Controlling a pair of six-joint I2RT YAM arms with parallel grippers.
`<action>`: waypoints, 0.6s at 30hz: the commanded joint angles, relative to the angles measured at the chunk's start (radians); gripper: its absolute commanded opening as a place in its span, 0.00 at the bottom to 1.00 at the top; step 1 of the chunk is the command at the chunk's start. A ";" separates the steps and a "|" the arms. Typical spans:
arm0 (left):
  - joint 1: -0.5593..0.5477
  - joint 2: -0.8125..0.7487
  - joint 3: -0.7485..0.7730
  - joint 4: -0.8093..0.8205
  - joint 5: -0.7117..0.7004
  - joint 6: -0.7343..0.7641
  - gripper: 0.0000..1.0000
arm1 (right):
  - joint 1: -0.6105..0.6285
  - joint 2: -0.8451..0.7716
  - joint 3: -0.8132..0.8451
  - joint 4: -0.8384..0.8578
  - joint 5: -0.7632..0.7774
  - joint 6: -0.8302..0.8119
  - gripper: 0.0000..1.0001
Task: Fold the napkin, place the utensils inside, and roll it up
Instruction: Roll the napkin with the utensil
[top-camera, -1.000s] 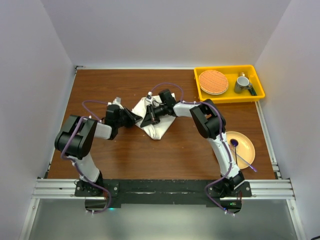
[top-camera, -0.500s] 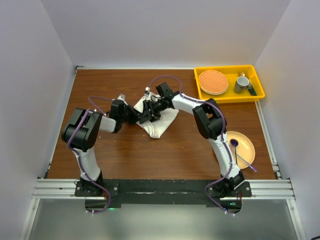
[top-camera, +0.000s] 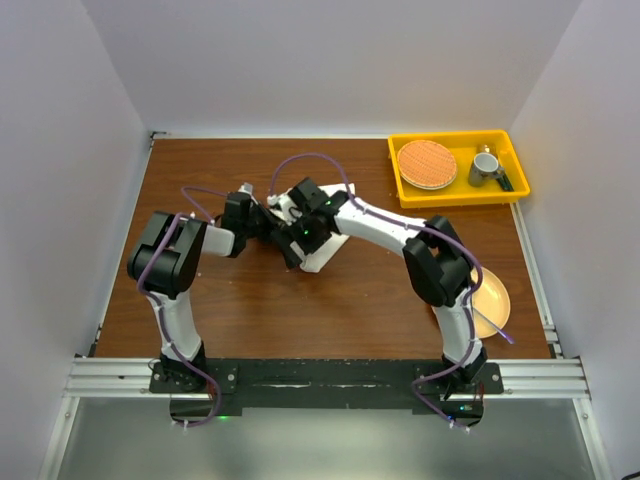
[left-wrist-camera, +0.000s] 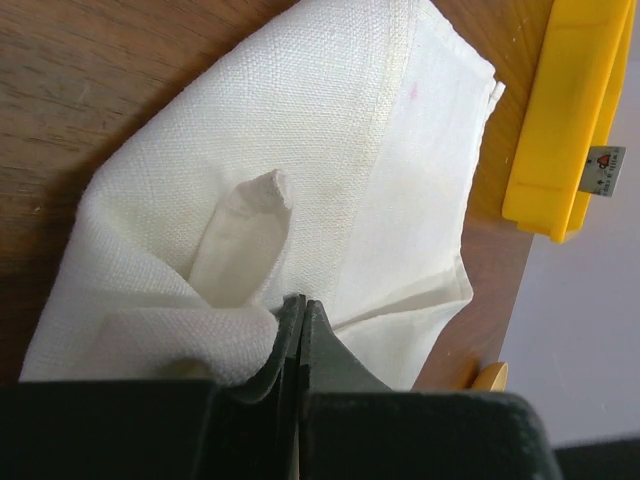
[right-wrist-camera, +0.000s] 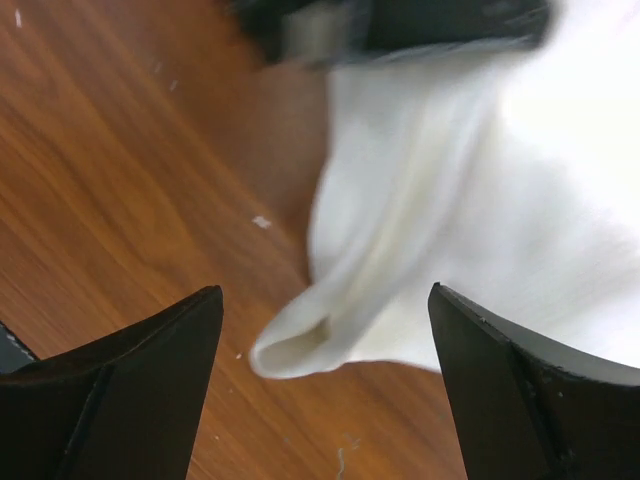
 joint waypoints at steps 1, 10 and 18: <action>0.010 0.063 -0.003 -0.209 -0.078 0.069 0.00 | 0.071 -0.056 -0.069 0.089 0.237 -0.021 0.90; 0.010 0.067 0.011 -0.235 -0.063 0.078 0.00 | 0.100 -0.039 -0.076 0.080 0.465 0.017 0.75; 0.010 0.069 0.026 -0.263 -0.061 0.094 0.00 | 0.022 -0.058 -0.132 0.126 0.328 0.089 0.23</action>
